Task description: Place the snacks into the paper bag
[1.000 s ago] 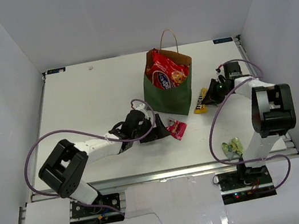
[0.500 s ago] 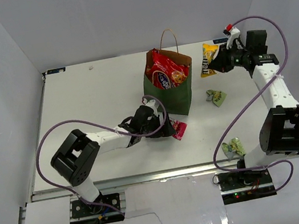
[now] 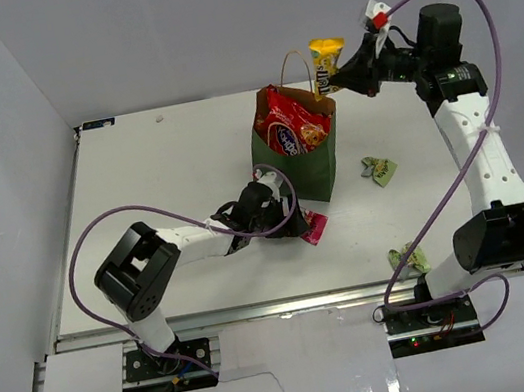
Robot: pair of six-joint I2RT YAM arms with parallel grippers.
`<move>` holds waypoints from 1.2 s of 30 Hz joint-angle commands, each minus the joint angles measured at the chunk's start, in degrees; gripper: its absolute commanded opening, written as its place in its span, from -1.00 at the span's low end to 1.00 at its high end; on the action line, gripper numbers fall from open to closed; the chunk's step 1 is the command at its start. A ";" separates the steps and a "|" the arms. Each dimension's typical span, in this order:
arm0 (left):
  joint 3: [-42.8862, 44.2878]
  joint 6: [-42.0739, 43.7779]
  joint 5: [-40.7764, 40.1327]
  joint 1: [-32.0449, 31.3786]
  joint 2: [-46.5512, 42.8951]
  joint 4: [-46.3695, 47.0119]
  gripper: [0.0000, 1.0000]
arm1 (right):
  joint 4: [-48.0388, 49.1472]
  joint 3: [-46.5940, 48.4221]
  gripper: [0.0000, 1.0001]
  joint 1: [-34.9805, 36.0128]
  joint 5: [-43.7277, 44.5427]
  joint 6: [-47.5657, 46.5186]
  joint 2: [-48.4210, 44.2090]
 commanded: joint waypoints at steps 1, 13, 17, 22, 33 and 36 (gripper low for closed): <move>2.25 1.21 -0.87 -0.37 0.39 0.67 0.80 | 2.55 0.40 -0.85 4.71 1.34 -1.10 0.84; 2.52 0.25 -3.24 -0.55 1.00 1.02 0.60 | 2.55 -4.45 -0.30 9.81 11.37 -2.16 2.60; 2.35 -0.10 -3.33 -0.46 1.26 2.07 0.49 | 1.76 -4.18 0.08 9.64 11.99 -1.81 1.81; 2.17 -0.37 -0.79 -0.46 2.32 3.57 0.08 | 1.32 -4.27 0.34 8.50 10.50 1.44 0.32; -1.78 -0.20 0.45 -0.64 -2.59 4.18 -0.92 | -2.01 -5.50 0.42 5.77 5.93 1.90 -1.00; -4.85 1.47 1.41 -0.63 -8.30 4.10 -1.00 | -5.96 -5.50 0.60 4.63 4.79 -2.49 -1.36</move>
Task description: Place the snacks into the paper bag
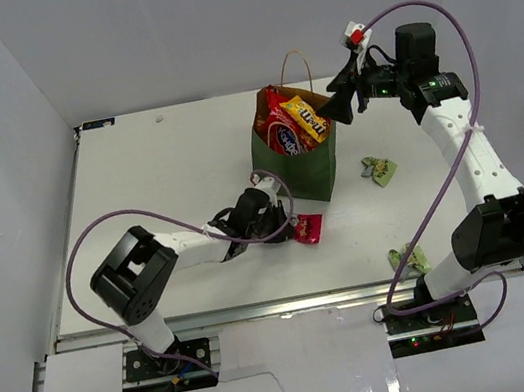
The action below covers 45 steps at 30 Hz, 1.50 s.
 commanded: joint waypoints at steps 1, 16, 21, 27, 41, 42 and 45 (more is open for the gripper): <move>-3.83 2.28 2.09 -0.48 -9.68 1.08 -1.00 | -5.22 -0.19 0.72 -1.47 -3.30 -5.45 -2.23; 6.77 20.89 -10.35 -0.84 -46.54 -15.26 -1.00 | -13.94 -2.03 0.82 -7.53 -6.30 -16.36 -3.29; 25.54 30.93 -13.90 -0.05 -37.41 -15.27 -1.00 | -14.46 -2.56 0.83 -8.06 -6.21 -17.24 -3.90; 41.48 36.74 -7.78 6.45 -22.22 -16.66 -1.00 | -15.26 -4.23 0.82 -8.77 -5.33 -17.94 -4.60; 58.21 40.69 10.79 13.67 -1.79 -21.60 -1.00 | -17.98 -5.99 0.83 -10.35 -3.31 -20.49 -4.61; 56.90 40.87 11.14 13.67 -1.79 -21.51 -1.00 | -18.07 -6.08 0.83 -10.44 -3.14 -20.67 -4.52; 54.79 41.14 11.94 13.75 -1.62 -21.86 -1.00 | -18.86 -6.08 0.83 -10.70 -2.87 -21.81 -4.25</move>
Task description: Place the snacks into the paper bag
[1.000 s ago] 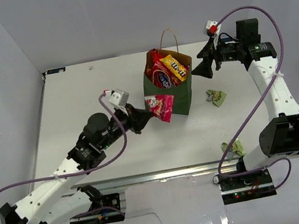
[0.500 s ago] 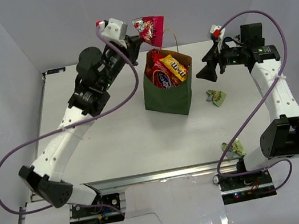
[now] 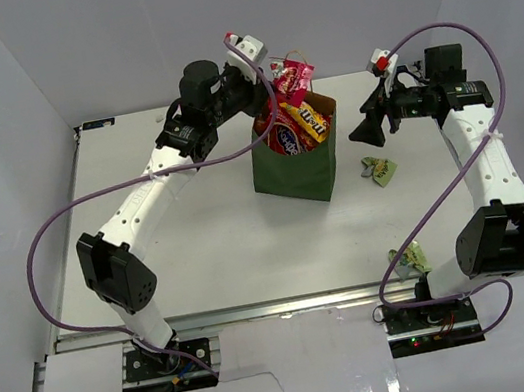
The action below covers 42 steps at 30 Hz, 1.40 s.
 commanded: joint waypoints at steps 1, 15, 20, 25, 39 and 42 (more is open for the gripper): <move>-1.22 1.51 3.85 0.23 -2.62 0.13 -1.00 | -1.72 0.13 0.83 -0.45 0.39 -2.21 -0.95; 1.41 -1.03 8.41 0.23 0.37 -2.77 -0.50 | -4.98 1.71 0.83 -0.62 1.09 -7.13 -0.25; 3.08 -2.71 9.30 0.23 1.42 -2.86 0.05 | -5.42 2.85 0.84 -0.62 1.53 -8.10 0.28; 5.37 -3.59 6.59 0.23 0.81 -2.86 0.39 | -8.21 4.43 0.85 -0.62 1.35 -11.25 1.15; -25.79 -12.01 -18.61 0.31 -40.17 7.60 0.96 | -1.87 1.28 0.88 -0.19 30.42 -9.36 15.91; -38.72 -19.54 -21.97 0.31 -50.91 5.76 0.96 | 0.55 0.92 0.88 0.52 34.83 -9.94 19.07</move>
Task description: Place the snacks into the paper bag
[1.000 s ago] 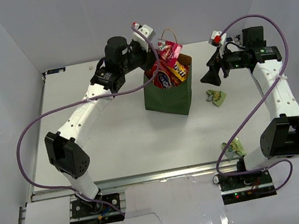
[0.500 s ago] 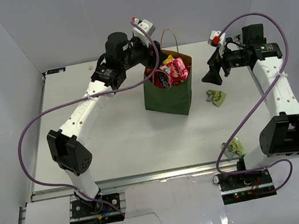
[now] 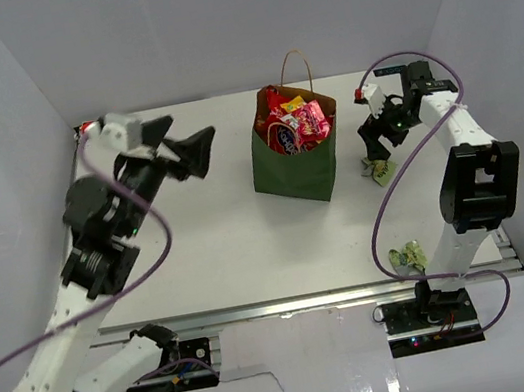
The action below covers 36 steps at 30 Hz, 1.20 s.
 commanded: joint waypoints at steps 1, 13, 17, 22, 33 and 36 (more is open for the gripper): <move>-12.16 -11.14 -7.82 0.16 -10.56 -1.39 0.96 | 5.61 0.20 0.89 0.74 8.37 0.75 2.08; -36.00 -37.87 -2.21 0.16 -19.20 -6.32 0.96 | -2.57 5.65 0.78 1.18 6.61 -8.58 15.79; -37.76 -40.86 -1.41 0.16 -17.70 -6.06 0.96 | -1.77 3.99 0.59 1.18 7.05 -8.05 17.11; -38.55 -41.13 -1.50 0.16 -16.65 -5.10 0.96 | -0.37 1.09 0.22 1.18 7.75 -7.87 16.41; -41.01 -43.33 -1.32 0.16 -14.80 -3.42 0.96 | -0.80 -1.31 -0.63 -1.54 3.02 -6.29 7.73; -42.33 -43.33 0.96 0.16 -14.45 -2.64 0.96 | -5.10 2.82 -0.65 -2.69 -4.09 -6.20 2.45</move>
